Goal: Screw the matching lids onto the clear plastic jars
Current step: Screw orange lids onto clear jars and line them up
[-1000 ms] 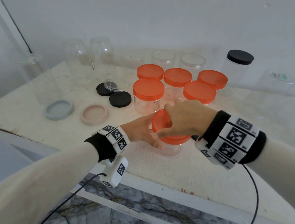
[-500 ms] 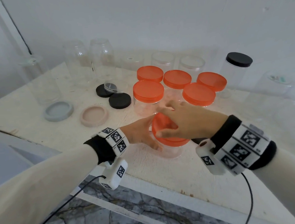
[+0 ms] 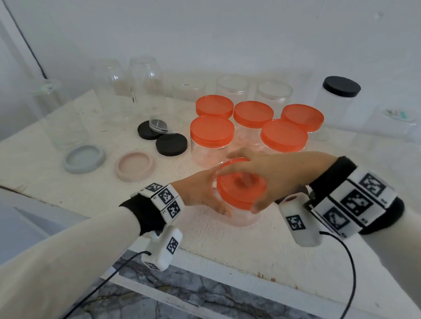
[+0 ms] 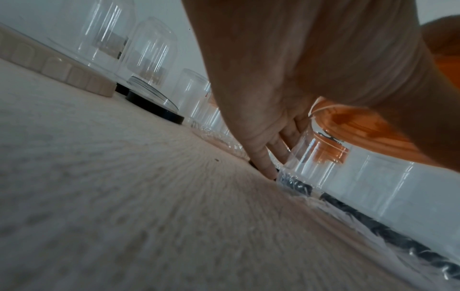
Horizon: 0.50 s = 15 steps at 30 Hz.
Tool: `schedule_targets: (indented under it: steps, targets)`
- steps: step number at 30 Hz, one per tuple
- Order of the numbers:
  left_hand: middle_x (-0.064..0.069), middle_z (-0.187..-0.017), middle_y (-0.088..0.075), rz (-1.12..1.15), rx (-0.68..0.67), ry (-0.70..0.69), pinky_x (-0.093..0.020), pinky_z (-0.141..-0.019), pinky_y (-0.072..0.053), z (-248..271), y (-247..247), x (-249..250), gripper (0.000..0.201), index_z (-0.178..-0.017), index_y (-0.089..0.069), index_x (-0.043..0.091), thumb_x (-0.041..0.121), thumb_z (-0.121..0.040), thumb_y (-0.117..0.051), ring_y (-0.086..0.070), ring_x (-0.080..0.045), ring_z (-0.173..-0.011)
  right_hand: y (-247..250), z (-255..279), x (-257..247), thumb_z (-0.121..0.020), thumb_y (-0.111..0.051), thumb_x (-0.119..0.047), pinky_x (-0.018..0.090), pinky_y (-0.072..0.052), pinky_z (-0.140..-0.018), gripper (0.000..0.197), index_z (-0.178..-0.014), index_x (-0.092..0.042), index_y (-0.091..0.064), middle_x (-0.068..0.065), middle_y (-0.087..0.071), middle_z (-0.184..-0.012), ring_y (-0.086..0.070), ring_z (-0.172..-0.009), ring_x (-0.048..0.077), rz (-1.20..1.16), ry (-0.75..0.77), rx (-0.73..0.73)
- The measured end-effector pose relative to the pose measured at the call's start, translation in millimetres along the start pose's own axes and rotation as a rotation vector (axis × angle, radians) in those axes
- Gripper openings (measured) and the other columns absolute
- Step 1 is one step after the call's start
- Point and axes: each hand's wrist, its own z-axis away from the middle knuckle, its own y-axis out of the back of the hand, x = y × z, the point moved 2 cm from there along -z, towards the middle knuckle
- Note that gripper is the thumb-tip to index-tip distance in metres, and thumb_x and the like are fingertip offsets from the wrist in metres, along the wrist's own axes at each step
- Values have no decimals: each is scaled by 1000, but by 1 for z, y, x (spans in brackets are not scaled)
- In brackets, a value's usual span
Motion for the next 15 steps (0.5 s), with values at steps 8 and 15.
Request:
schedule_targets:
  steps: [8, 15]
  targets:
    - [20, -125, -49, 27, 2, 14, -10, -90, -38, -1, 0, -1, 89, -125, -32, 42, 15, -58, -84, -45, 13, -114, -11, -7, -9, -74, -46, -77, 36, -42, -83, 88, -145, -36, -14, 7, -32, -138, -42, -116, 29, 287, -180, 188]
    - [21, -125, -46, 10, 9, 9, -14, -95, -42, 1, -1, 1, 90, -124, -34, 41, 25, -52, -87, -45, 4, -117, -9, -6, -12, -75, -67, -52, 34, -42, -81, 80, -140, -48, -20, -1, -26, -137, -37, -110, 24, 186, -67, 115]
